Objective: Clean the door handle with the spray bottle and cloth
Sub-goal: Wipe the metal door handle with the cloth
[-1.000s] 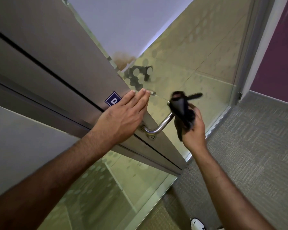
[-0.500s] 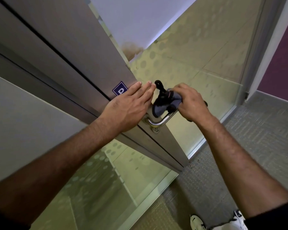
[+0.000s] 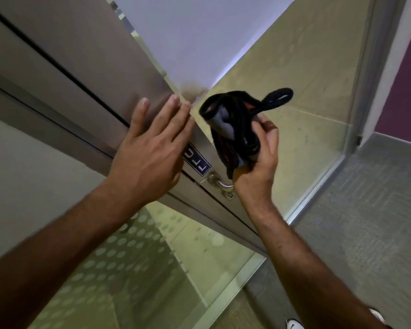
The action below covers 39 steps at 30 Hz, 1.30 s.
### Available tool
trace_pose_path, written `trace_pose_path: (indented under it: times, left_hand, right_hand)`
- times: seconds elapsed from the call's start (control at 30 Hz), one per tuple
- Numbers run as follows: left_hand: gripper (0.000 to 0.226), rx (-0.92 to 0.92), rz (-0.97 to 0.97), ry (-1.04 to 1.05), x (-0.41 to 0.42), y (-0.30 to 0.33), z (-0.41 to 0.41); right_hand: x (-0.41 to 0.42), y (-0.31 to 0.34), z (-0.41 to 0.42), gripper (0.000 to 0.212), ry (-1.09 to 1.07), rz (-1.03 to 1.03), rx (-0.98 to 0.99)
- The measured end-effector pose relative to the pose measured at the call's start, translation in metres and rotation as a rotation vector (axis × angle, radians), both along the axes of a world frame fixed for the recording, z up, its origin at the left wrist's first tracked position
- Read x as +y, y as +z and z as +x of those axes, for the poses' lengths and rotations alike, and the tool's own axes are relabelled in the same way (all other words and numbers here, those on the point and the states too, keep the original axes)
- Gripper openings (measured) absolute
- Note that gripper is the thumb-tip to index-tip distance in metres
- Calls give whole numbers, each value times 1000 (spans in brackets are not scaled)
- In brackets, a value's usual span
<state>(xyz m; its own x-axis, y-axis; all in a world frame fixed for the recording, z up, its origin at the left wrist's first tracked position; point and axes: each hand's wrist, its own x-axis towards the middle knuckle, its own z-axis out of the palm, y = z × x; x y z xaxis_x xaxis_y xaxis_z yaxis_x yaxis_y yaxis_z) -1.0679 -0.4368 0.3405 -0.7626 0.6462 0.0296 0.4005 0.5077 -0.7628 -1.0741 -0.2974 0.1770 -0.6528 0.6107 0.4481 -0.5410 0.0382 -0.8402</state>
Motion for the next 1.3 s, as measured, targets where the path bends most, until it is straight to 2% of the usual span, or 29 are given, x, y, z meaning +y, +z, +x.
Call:
trace_pose_path:
  times: [0.07, 0.13, 0.2, 0.33, 0.43, 0.47, 0.53, 0.63, 0.67, 0.7, 0.77, 0.83, 0.93, 1.0, 1.1, 1.17, 1.3]
  left_hand:
    - [63, 27, 38, -8, 1, 1, 2]
    - [60, 73, 8, -31, -1, -2, 1]
    - [60, 134, -55, -56, -5, -6, -4]
    - [65, 167, -116, -93, -9, -13, -10]
    - [69, 128, -125, -104, -6, -16, -13]
    - [70, 110, -122, -102, -6, -17, -14]
    - [68, 101, -114, -105, -3, -17, -13]
    - [66, 70, -37, -113, 0, -13, -8]
    - [66, 58, -10, -116, 0, -9, -7]
    - [66, 47, 4, -122, 0, -5, -7]
    - [62, 36, -17, -141, -3, 3, -8]
    - [63, 21, -68, -129, -7, 6, -9]
    - [66, -31, -156, -136, -5, -5, -10]
    - [65, -78, -200, -137, -2, -19, -14]
    - [64, -103, -242, -148, 5, -37, -21]
    - [63, -117, -232, -142, 7, -43, -25]
    - [67, -110, -227, -142, 2, -49, -28]
  right_hand:
    - [-33, 2, -11, 51, 60, 77, 23]
    - [-65, -8, -12, 57, 85, 281, -19]
    - [-81, -33, -3, 52, 78, 443, 0]
    - [-45, -81, 3, 37, 128, 687, 75]
    - [-13, -76, -3, 31, 162, 990, 23]
    - [-7, -71, -3, 31, 189, 1031, 3]
    - [-2, -61, -3, 34, 215, 904, -37]
    - [-10, -36, -3, 43, 84, 358, -82]
    - [-16, -23, -5, 42, 24, 253, -56]
    - [-23, -12, -8, 37, 0, 232, -10]
    - [-35, -3, -11, 19, 68, 411, 78]
    - [-26, -16, -11, 6, 166, 721, 108]
    - [21, -39, -12, 32, 412, 1106, 119]
    - [41, -38, -11, 40, 594, 1196, 132]
    - [54, -26, -16, 28, 717, 1393, 56]
    - [67, -21, -26, 31, 694, 1463, -60]
    - [79, -21, -38, 40, 537, 1440, -183]
